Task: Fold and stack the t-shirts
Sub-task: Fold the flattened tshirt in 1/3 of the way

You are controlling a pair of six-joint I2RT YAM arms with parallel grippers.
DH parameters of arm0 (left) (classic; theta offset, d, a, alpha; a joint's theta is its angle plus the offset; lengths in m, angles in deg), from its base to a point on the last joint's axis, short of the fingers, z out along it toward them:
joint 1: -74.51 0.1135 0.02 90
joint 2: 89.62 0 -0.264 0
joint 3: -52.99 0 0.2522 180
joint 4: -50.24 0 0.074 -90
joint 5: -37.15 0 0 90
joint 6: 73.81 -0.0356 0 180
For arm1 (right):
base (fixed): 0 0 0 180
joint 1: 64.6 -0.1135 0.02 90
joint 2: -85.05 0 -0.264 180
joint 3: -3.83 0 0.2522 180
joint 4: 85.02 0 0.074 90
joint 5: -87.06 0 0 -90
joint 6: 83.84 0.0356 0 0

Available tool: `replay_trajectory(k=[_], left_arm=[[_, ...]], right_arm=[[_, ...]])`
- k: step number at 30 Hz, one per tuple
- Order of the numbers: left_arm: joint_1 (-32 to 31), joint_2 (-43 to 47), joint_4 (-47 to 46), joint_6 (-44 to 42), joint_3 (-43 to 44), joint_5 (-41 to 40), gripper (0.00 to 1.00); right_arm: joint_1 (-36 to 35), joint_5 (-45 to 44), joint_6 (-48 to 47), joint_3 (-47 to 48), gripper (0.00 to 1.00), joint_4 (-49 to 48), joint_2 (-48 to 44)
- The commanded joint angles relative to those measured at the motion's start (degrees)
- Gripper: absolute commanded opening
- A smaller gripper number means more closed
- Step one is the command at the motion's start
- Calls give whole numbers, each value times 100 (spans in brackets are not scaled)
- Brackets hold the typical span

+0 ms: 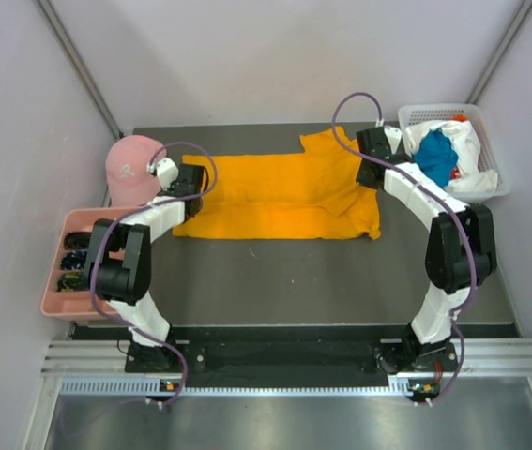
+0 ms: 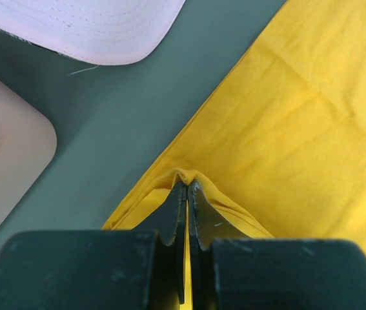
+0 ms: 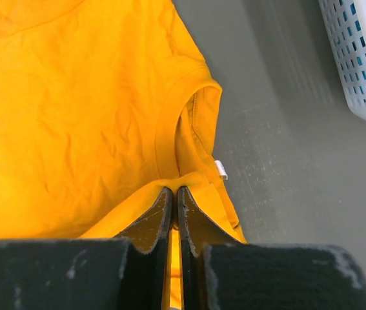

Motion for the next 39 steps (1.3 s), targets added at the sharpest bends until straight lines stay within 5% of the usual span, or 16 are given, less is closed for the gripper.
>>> replay_trajectory(k=[1,9,11,15,17,23,31,39], left_arm=[[35,-203,-235,25,290,-218,0],[35,-361,-305,-28,378,-358,2],[35,-326,-375,-28,343,-489,13],[26,-282,-315,-28,413,-841,78],[35,-230,-297,-54,474,-1052,99],[35,191,-358,-160,414,-1027,99],[-149,579,-577,-124,62,283,99],[-1282,641,-1165,-397,-123,783,99]], right_arm=[[102,-29,-70,325,0,-155,132],[138,-37,-78,492,0,-128,378],[138,-46,-87,545,19,-120,422],[173,-125,-87,598,35,-119,449],[190,-178,-61,615,38,-128,440],[208,-30,-122,493,45,-84,89],[76,534,-219,-305,50,144,-535],[-117,455,9,-1325,50,311,-1501]])
